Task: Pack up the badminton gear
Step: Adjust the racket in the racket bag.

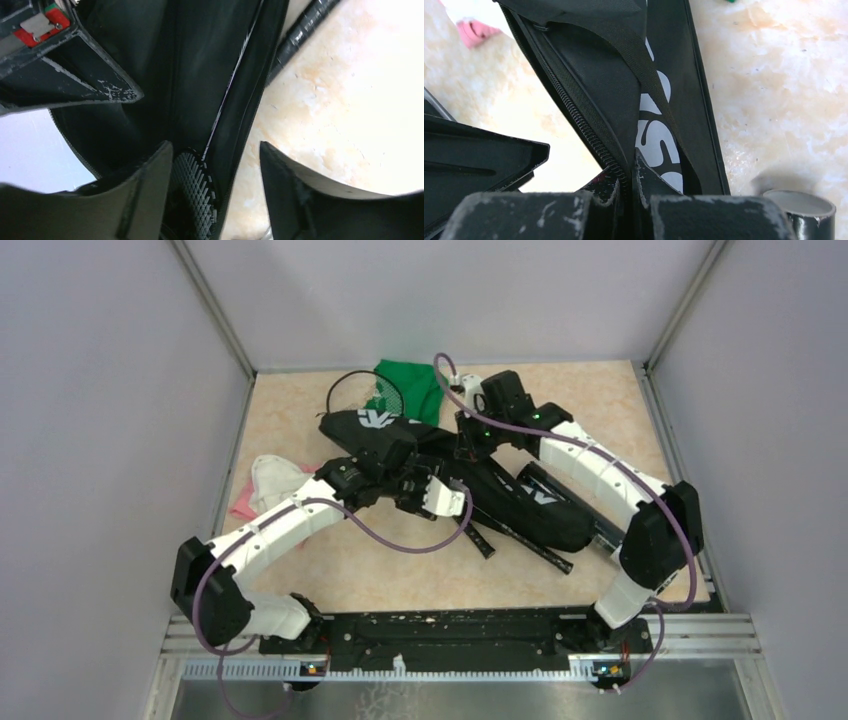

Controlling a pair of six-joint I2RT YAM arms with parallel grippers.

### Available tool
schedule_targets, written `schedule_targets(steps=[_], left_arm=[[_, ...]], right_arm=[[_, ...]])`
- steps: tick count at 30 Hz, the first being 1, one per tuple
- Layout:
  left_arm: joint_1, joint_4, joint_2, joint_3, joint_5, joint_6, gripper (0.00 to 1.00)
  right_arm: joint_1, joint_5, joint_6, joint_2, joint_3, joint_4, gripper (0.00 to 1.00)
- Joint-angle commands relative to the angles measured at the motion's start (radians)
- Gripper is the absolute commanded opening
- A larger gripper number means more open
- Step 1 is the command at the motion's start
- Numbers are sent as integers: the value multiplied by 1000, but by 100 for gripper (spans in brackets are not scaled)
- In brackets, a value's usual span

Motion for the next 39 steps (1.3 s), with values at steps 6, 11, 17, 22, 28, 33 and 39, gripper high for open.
schedule_targets(steps=[6, 11, 17, 22, 28, 33, 39], left_arm=[[4, 126, 50, 76, 71, -192, 88], [5, 251, 48, 20, 84, -326, 90], [4, 259, 73, 3, 311, -377, 93], [-46, 203, 105, -21, 480, -247, 99], [-127, 160, 182, 23, 372, -154, 95], [-128, 202, 192, 2, 298, -158, 90], [-118, 344, 177, -50, -3, -208, 87]], right_arm=[[-160, -170, 296, -139, -65, 203, 0], [-244, -242, 389, -172, -143, 296, 0], [-296, -280, 474, -189, -184, 391, 0], [-317, -325, 485, -170, -235, 462, 0], [-354, -393, 471, -162, -321, 537, 0], [-354, -383, 444, -195, -362, 536, 0], [-354, -392, 430, -202, -371, 510, 0]])
